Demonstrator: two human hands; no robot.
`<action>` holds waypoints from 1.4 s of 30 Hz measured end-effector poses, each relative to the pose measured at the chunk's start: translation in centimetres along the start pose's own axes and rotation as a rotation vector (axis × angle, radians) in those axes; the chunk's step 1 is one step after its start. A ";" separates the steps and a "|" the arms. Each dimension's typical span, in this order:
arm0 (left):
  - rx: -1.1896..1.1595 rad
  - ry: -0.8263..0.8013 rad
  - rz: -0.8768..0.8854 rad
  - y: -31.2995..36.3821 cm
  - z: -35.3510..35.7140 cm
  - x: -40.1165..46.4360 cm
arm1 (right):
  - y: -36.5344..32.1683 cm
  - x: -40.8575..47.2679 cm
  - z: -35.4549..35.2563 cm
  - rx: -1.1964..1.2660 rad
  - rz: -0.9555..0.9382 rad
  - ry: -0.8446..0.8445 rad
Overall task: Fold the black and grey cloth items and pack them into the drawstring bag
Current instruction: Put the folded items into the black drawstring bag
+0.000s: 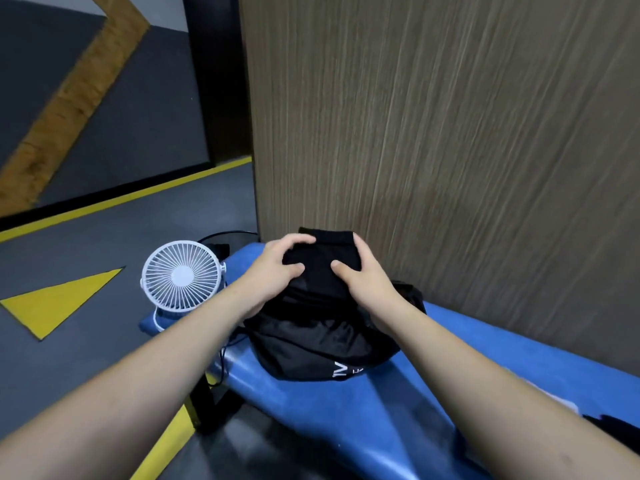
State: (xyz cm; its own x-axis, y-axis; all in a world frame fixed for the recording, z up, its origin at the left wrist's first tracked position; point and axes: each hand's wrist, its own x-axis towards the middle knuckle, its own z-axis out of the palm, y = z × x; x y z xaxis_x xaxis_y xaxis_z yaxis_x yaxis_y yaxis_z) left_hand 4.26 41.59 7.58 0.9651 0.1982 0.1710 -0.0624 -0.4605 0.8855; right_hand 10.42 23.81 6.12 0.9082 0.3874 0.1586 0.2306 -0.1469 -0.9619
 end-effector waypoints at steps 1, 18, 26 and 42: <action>0.026 -0.029 -0.022 -1.0 0.1 0.3 | 0.9 0.4 0.2 -0.032 0.033 -0.016; 0.451 -0.143 -0.162 -3.7 -1.5 -0.6 | 5.8 -0.1 1.9 -0.124 0.190 -0.252; 0.499 -0.202 -0.175 -4.2 -2.2 -1.4 | 6.1 -1.2 3.1 -0.378 0.085 -0.240; 0.931 -0.004 0.359 -4.0 -1.2 -1.9 | 5.7 -2.0 3.6 -0.593 -0.057 -0.085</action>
State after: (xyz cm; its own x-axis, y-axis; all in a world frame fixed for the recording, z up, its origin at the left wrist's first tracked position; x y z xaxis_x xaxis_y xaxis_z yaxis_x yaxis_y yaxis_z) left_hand 2.34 44.11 4.20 0.9291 -0.0882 0.3590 -0.1284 -0.9877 0.0897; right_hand 8.64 25.45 -0.45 0.8628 0.4780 0.1646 0.4563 -0.5964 -0.6603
